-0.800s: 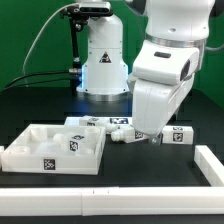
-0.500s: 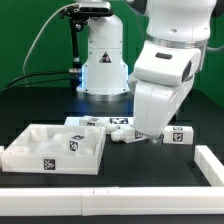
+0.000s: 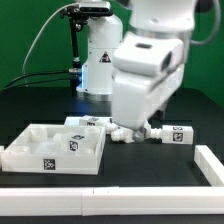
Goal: Assemble square table
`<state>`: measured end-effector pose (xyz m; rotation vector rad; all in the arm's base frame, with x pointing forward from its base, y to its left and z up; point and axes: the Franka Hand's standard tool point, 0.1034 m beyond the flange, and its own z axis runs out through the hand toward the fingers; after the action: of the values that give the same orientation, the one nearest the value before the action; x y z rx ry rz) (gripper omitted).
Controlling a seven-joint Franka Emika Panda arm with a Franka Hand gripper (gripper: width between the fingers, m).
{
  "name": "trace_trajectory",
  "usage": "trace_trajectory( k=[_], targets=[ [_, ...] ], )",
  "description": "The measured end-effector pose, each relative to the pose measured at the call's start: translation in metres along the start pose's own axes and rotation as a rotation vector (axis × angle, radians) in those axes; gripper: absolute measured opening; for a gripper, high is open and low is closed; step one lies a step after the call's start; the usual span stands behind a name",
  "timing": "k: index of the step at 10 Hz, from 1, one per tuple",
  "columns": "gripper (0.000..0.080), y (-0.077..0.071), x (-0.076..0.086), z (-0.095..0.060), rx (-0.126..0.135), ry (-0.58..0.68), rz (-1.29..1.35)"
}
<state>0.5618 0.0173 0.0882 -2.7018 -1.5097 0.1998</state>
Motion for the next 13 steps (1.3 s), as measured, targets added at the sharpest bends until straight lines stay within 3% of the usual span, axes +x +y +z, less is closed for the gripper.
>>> trace_trajectory(
  k=[1,2,5,6,7,8,9,13],
  targets=[
    [0.0649,0.001,-0.013,-0.001,0.004,-0.003,0.015],
    [0.0649,0.0,-0.015,-0.001,0.016,-0.01,0.018],
    [0.0649,-0.001,-0.015,0.0,0.018,-0.012,0.017],
    [0.0649,0.003,-0.018,-0.001,-0.006,0.014,0.035],
    [0.0649,0.008,-0.038,-0.003,-0.052,0.061,0.093],
    [0.0649,0.009,-0.059,-0.007,-0.049,0.068,0.175],
    [0.0649,0.014,-0.07,-0.011,-0.04,0.088,0.25],
    [0.0649,0.013,-0.068,-0.01,-0.011,0.102,0.525]
  ],
)
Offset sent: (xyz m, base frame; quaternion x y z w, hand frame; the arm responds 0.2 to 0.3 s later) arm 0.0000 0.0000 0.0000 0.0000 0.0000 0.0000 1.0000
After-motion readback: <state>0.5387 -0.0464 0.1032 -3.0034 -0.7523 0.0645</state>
